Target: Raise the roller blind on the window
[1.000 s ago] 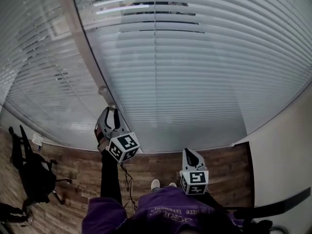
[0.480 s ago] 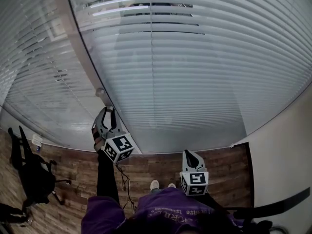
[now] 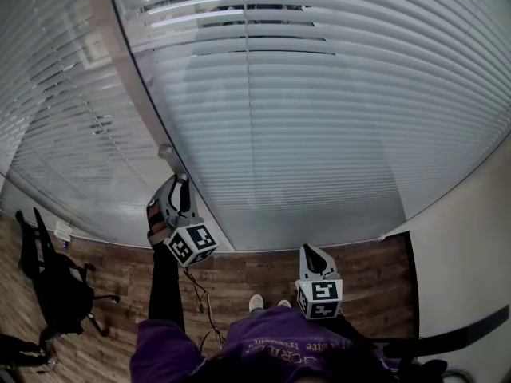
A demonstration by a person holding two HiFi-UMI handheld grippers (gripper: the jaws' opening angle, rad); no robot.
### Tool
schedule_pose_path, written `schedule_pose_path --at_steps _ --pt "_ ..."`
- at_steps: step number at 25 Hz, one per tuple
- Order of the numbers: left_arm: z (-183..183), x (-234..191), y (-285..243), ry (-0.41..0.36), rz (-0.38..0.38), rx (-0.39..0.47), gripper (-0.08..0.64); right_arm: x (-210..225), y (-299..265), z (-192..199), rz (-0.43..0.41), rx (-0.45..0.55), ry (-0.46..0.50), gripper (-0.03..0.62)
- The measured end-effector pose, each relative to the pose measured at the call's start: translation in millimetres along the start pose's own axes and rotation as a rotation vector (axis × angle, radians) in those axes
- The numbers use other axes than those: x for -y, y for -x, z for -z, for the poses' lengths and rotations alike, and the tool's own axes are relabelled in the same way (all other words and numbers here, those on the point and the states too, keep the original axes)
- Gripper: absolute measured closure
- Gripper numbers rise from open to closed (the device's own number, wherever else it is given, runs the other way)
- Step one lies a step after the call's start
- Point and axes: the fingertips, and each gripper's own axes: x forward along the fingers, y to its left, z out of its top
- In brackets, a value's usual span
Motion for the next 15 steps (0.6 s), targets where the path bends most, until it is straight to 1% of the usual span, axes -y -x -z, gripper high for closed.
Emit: schedule_pose_path --at_steps 8,12,15 --pt "-0.6 2.2 2.0 -0.283 0.013 -0.005 0.445 -4.4 2.4 -0.4 -0.003 -0.006 0.001 0.594" --pt "0.2 4.4 0.8 -0.479 -0.001 -0.010 0.445 -6.7 0.4 -0.1 -0.008 -0.009 0.003 0.594" --pt "0.2 6.4 1.1 -0.676 -0.027 -0.002 0.445 -8.5 0.4 -0.6 -0.013 -0.010 0.007 0.594"
